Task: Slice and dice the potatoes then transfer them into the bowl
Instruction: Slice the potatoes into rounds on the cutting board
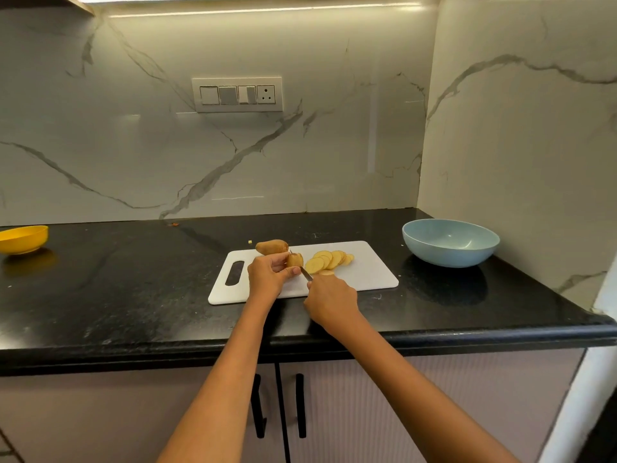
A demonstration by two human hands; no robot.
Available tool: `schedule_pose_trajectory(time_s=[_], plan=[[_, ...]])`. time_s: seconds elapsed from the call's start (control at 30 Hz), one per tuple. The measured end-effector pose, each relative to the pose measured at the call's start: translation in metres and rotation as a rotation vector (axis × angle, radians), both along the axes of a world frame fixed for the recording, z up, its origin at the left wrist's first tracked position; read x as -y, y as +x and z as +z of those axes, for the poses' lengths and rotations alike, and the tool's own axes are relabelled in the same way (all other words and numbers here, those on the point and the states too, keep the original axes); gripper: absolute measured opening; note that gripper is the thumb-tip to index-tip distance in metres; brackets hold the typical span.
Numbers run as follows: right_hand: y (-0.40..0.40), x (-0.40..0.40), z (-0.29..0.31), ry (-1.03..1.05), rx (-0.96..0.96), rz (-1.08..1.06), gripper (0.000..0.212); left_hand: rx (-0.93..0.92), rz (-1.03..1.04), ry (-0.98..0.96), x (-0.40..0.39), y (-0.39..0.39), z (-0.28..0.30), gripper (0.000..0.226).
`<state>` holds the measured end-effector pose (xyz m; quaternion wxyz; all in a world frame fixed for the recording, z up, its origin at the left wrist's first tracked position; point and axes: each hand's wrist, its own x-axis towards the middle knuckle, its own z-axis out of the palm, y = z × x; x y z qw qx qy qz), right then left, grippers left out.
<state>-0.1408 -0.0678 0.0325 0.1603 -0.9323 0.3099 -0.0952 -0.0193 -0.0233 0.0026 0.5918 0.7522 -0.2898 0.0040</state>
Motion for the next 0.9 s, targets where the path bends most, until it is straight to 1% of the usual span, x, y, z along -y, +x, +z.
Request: schedule_pose_trajectory(time_s=[0.2,0.33,0.4,0.47,0.57,0.63,0.8,0.9], plan=[[0.003,0.008,0.013,0.084,-0.045,-0.007,0.029,-0.030,-0.002,-0.023,-0.001,0.000,-0.001,0.051],[0.012,0.010,0.019,0.125,-0.132,0.014,0.036,-0.041,0.004,-0.020,0.000,-0.002,0.000,0.053],[0.014,0.008,0.021,0.116,-0.160,0.030,0.036,-0.042,0.016,-0.018,-0.001,-0.004,0.001,0.053],[0.010,0.007,0.018,0.060,-0.169,0.051,0.035,-0.034,0.025,-0.019,-0.001,-0.005,0.001,0.052],[-0.007,0.006,0.009,-0.102,-0.146,0.065,0.029,-0.019,0.030,-0.028,-0.001,-0.007,0.001,0.050],[-0.021,0.008,0.003,-0.164,-0.134,0.062,0.028,-0.019,0.025,-0.018,-0.001,-0.005,0.002,0.051],[-0.031,0.017,0.014,-0.041,0.025,-0.030,0.025,-0.034,0.014,0.001,0.000,-0.005,0.002,0.055],[-0.025,0.011,0.024,-0.027,0.076,-0.020,0.025,-0.034,0.001,0.020,-0.001,-0.005,0.002,0.058]])
